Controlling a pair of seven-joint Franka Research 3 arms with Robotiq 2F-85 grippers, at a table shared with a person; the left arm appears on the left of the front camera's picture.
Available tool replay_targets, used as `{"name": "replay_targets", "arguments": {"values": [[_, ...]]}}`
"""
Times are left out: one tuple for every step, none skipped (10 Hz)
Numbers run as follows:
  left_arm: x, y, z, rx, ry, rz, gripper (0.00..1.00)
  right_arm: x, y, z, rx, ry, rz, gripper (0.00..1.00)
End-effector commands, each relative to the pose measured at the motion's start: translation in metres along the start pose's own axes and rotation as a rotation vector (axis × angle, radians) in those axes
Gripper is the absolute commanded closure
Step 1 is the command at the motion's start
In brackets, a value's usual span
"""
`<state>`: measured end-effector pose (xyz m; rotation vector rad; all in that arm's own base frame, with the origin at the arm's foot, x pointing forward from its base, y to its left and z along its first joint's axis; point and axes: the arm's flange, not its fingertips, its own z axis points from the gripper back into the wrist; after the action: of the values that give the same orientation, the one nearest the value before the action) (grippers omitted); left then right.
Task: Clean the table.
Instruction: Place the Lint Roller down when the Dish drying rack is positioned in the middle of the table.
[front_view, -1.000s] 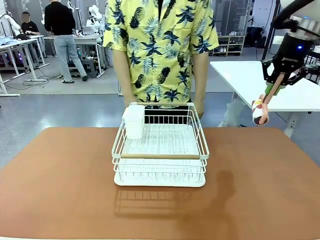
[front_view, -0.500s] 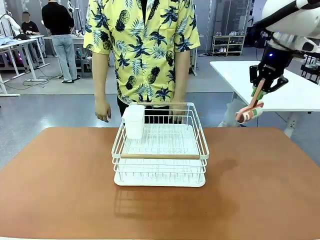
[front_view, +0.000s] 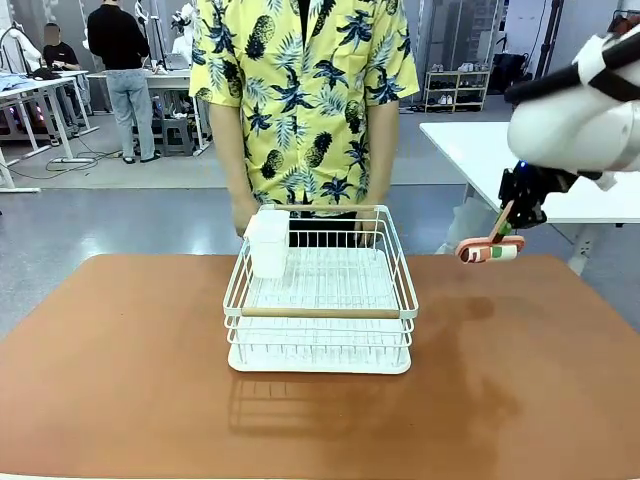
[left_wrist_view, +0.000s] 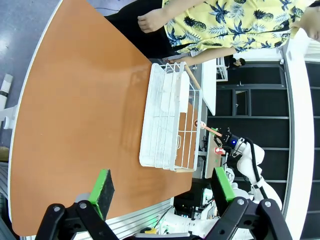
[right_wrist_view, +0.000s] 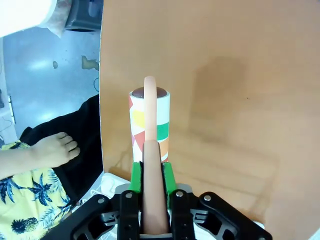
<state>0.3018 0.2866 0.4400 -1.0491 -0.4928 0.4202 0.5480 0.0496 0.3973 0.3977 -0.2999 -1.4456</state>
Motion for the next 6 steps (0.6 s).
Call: {"name": "replay_targets", "arguments": {"values": [[0.0,-0.001,0.003,-0.02,-0.003,0.003,0.0,-0.013,-0.004,-0.017,0.043,-0.031,0.016,0.79],[0.0,-0.001,0.003,-0.02,-0.003,0.003,0.0,-0.013,-0.006,-0.024,0.049,-0.037,0.026,0.79],[0.0,-0.001,0.003,-0.02,-0.003,0.003,0.0,-0.011,-0.007,-0.032,0.057,-0.04,0.012,0.79],[0.0,-0.001,0.003,-0.02,-0.003,0.003,0.0,-0.009,-0.009,-0.04,0.061,-0.052,0.005,0.79],[0.0,-0.001,0.003,-0.02,-0.003,0.003,0.0,-0.008,-0.009,-0.049,0.045,-0.048,0.001,0.79],[0.0,-0.001,0.003,-0.02,-0.003,0.003,0.0,-0.008,-0.009,-0.056,0.035,-0.047,-0.001,0.79]]}}
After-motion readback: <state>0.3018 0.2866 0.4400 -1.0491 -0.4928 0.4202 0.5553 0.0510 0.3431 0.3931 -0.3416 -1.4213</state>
